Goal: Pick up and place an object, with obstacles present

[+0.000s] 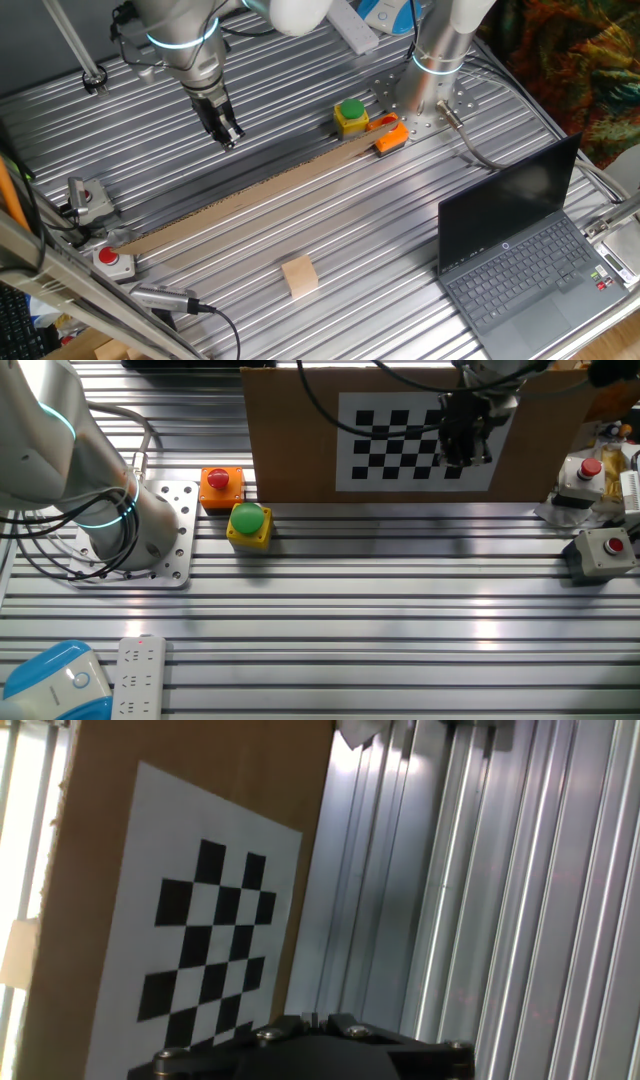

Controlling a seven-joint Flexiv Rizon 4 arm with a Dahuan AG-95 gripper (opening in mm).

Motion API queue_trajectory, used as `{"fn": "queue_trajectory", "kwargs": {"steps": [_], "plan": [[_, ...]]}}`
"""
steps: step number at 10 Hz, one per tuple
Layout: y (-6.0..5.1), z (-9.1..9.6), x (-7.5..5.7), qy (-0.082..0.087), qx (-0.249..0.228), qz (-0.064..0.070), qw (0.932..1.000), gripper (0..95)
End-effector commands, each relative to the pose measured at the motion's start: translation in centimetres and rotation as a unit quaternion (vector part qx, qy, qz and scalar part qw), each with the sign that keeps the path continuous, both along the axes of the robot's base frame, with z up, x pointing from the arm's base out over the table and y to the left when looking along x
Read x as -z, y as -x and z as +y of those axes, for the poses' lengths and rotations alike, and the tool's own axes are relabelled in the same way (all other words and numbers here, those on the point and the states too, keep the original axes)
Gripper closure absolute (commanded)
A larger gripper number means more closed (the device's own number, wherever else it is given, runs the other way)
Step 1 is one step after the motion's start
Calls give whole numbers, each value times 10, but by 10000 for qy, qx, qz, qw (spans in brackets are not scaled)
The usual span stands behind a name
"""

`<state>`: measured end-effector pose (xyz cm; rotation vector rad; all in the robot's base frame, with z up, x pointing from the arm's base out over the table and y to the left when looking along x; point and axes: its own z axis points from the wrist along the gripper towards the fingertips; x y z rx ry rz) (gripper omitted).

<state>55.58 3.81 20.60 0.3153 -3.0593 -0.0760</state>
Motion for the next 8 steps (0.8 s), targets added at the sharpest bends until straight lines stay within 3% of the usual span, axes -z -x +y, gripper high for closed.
{"fn": "queue_trajectory", "kwargs": {"steps": [1, 4, 8], "plan": [[-1, 0, 1, -11, -29, 118, 9999, 950], [-1, 0, 1, 85, 78, 231, 9997, 950], [-1, 0, 1, 301, 325, 134, 9989, 950]]}}
